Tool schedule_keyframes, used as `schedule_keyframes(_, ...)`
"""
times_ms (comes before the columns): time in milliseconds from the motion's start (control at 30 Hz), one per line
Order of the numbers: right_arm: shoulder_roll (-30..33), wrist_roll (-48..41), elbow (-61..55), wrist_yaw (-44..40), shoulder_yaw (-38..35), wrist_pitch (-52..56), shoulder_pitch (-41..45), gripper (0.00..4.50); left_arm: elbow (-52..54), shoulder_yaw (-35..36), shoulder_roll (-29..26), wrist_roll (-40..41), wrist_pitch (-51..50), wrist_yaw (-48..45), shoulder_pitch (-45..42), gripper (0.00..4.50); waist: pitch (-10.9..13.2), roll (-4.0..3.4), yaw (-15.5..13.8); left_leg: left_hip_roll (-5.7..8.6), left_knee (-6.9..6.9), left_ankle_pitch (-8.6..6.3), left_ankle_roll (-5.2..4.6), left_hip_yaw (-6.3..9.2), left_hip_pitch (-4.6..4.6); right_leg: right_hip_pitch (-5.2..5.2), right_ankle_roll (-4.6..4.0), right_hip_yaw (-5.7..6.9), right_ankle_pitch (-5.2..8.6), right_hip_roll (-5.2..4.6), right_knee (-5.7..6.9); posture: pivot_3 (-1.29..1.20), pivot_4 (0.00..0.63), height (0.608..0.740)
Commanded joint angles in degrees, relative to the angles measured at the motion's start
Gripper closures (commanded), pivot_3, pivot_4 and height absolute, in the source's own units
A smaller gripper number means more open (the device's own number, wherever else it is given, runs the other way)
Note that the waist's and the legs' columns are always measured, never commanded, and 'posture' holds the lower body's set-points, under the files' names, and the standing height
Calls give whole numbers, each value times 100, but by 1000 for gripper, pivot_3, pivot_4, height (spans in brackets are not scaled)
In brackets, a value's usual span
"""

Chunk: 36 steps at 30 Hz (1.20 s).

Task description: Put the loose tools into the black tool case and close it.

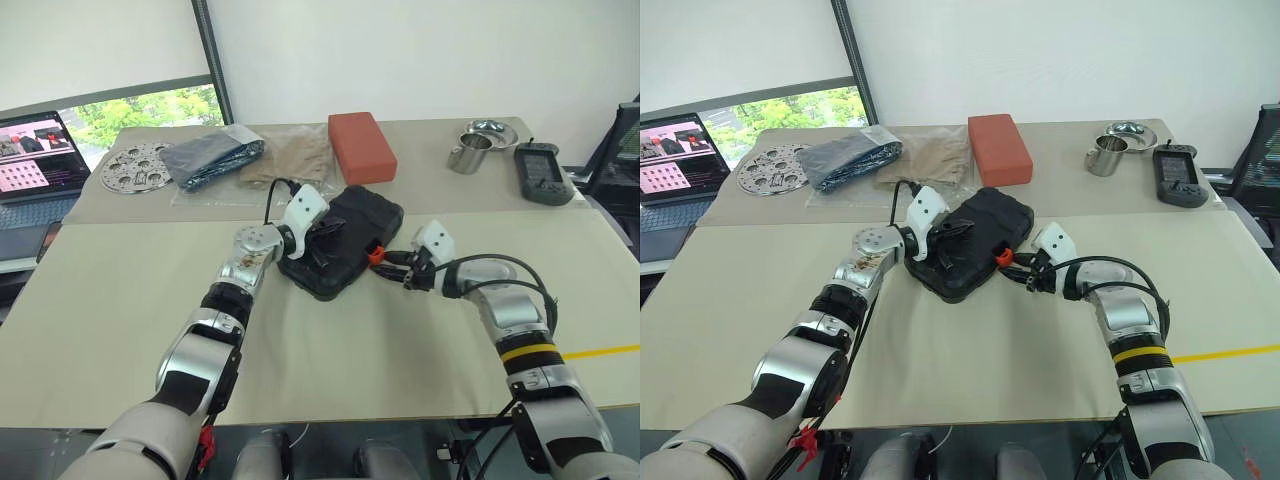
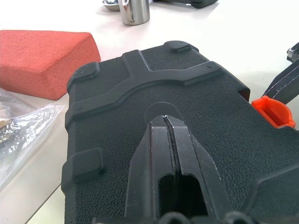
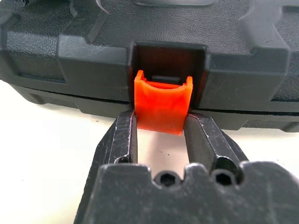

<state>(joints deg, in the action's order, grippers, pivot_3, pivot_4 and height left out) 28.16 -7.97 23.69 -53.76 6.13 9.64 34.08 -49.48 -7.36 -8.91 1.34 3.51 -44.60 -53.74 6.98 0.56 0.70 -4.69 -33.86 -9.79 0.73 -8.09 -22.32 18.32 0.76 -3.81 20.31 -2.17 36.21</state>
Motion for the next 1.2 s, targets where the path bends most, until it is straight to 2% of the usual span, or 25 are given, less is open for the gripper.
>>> schedule_keyframes(33, -127, 61, -141, 42, 60, -162, 199, 3304, -42, -205, 112, -131, -87, -166, 215, 4500, 0, 0, 3, 0, 0, 0, 0, 0, 0, 0, 0, 0, 0, 0, 0, 0, 150, 740)
schedule_keyframes(100, -185, 88, -79, 111, 18, -206, 246, 2298, -8, -204, 106, -137, -103, -176, 236, 4500, -1, -2, 8, 0, 0, 0, 0, 0, 1, 0, 0, 0, 0, 0, 1, 0, 150, 740)
schedule_keyframes(233, -214, 103, -134, 128, -29, -206, 217, 1125, 50, -198, 95, -150, -135, -193, 277, 4500, -1, -2, 15, -1, -2, 0, 0, 0, 2, 0, 0, -1, 0, 1, 2, 0, 150, 740)
schedule_keyframes(267, -172, 75, -210, 90, -53, -159, 164, 696, 47, -192, 99, -152, -141, -191, 275, 4500, -1, -2, 13, -1, -3, 0, 0, -1, 1, 0, 0, -1, 0, 1, 3, 0, 150, 740)
schedule_keyframes(567, 243, -196, -894, 82, -386, 313, -288, 696, 22, -144, 123, -170, -142, -187, 260, 4500, -3, -4, -37, 3, -2, -1, -2, 0, -2, -3, 0, 2, 0, -4, 0, 0, 150, 740)
schedule_keyframes(700, 213, -109, -832, 214, -409, 298, -323, 1685, -5, -154, 165, -175, -129, -185, 254, 4500, -3, -5, -28, 3, -2, -1, -2, 1, 0, -3, 0, 1, 0, -4, 1, 0, 150, 740)
schedule_keyframes(967, 95, -37, -693, 269, -286, 251, -149, 4444, 5, -140, 156, -177, -138, -188, 249, 4500, -3, -5, -44, 6, -3, -1, -2, 0, -2, -4, 0, 1, 0, -5, 0, 0, 150, 740)
schedule_keyframes(1200, -108, 45, -375, 291, -202, 77, 201, 4477, 77, -142, 124, -168, -158, -185, 324, 4500, -4, -6, -3, 4, -4, -1, -1, 0, 1, -4, 0, 1, 0, -4, 3, 0, 150, 740)
